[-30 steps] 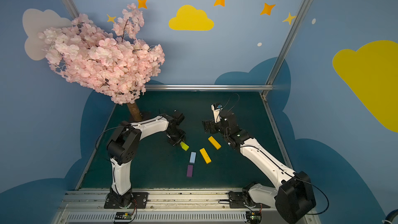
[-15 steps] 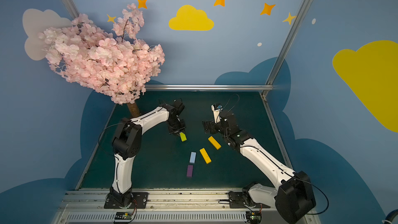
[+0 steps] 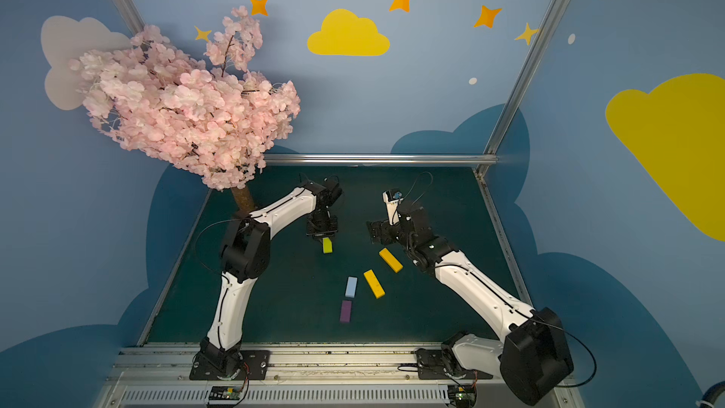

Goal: Assemble the letter k with building blocks
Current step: Place the building block at the center of the board.

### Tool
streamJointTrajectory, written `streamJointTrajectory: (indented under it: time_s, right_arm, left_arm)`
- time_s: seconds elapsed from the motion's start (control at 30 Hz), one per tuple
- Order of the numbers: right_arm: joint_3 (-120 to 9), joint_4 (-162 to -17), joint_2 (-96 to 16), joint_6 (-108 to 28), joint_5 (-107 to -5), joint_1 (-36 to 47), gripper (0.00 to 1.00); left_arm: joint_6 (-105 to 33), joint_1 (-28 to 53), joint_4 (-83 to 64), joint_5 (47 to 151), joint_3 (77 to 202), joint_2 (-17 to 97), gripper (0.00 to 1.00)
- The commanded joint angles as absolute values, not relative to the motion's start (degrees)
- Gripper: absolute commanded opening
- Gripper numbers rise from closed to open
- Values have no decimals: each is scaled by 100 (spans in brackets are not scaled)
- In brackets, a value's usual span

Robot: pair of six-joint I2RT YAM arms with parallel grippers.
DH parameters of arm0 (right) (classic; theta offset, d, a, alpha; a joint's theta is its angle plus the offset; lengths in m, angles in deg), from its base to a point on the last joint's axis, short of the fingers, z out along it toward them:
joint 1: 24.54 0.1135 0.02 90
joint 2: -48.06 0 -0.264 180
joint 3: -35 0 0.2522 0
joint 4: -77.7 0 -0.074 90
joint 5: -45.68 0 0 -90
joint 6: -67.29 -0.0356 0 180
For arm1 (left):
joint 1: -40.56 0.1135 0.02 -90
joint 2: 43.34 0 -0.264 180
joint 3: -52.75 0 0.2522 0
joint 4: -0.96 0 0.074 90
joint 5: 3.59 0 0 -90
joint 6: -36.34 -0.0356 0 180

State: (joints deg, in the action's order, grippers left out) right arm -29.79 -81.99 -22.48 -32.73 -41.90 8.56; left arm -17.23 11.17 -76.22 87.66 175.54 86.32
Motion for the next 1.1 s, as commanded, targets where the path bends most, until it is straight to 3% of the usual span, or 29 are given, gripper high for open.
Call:
streamJointTrajectory:
  time_s: [0.0,0.2,0.33,0.73,0.87,0.9,0.97,1.07]
  right_arm:
    - [-2996,-8231,-2295,-3253,-4153,895,99]
    - [-3026,-8213,-2297,-3235,-4167,905,99]
    - [-3036,-8189,-2281,-3222,-4134,903,99]
    - [-3036,-8200,-2294,-3237,-4120,903,99]
    - [-3132,-8032,-2380,-3212,-4364,941,99]
    - [-3178,-7912,-2408,-3158,-4445,991,97]
    - [-3237,-7642,-2450,-3068,-4438,1167,96]
    - [-3264,-7193,-2534,-3141,-4364,1466,96]
  left_arm:
    - [-1651,1064,-7721,8957,17540,8589,16]
    - [-1559,1016,-7448,9031,17285,8603,18]
    - [-1680,1020,-7263,8902,17191,8479,36]
    - [-1916,1024,-7366,8779,17383,8606,42]
    - [-1851,1002,-7352,8606,17280,8411,50]
    - [-1830,989,-7226,8537,17136,8215,62]
    - [-1805,933,-6762,8421,16655,7621,99]
    - [-1805,874,-5898,8279,15749,6462,100]
